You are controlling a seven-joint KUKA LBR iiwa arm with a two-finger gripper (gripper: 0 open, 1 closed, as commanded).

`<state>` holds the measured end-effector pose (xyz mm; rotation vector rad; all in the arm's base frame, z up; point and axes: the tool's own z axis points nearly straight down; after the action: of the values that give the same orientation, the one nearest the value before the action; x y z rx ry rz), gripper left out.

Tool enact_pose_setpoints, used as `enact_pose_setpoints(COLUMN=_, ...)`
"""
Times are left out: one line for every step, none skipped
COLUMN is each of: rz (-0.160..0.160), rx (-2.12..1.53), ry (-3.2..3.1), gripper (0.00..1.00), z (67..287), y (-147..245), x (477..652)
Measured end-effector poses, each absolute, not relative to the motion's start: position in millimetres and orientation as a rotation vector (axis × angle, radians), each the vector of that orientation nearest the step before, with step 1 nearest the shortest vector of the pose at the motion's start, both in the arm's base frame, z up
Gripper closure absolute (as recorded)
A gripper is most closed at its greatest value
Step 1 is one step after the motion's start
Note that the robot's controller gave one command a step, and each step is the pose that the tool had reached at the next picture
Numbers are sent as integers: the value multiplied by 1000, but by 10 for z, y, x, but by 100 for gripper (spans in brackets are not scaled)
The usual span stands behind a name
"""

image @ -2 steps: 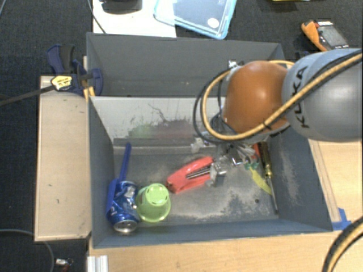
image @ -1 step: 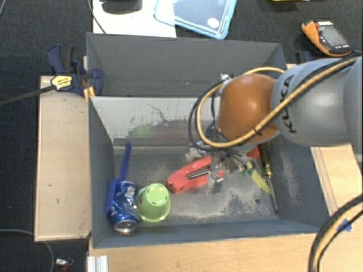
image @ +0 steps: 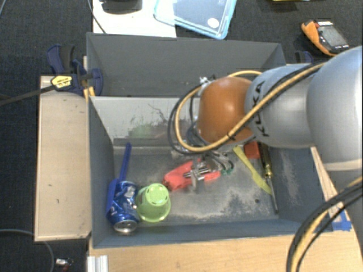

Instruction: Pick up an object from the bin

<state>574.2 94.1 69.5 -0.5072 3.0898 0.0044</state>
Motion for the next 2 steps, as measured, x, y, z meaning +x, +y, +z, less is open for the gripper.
enact_pose_setpoints(rz=3, rx=-585, ry=3076, gripper=100, z=730, y=970, x=5803)
enact_pose_setpoints(rz=3, rx=-584, ry=3076, gripper=100, z=730, y=969, x=5803)
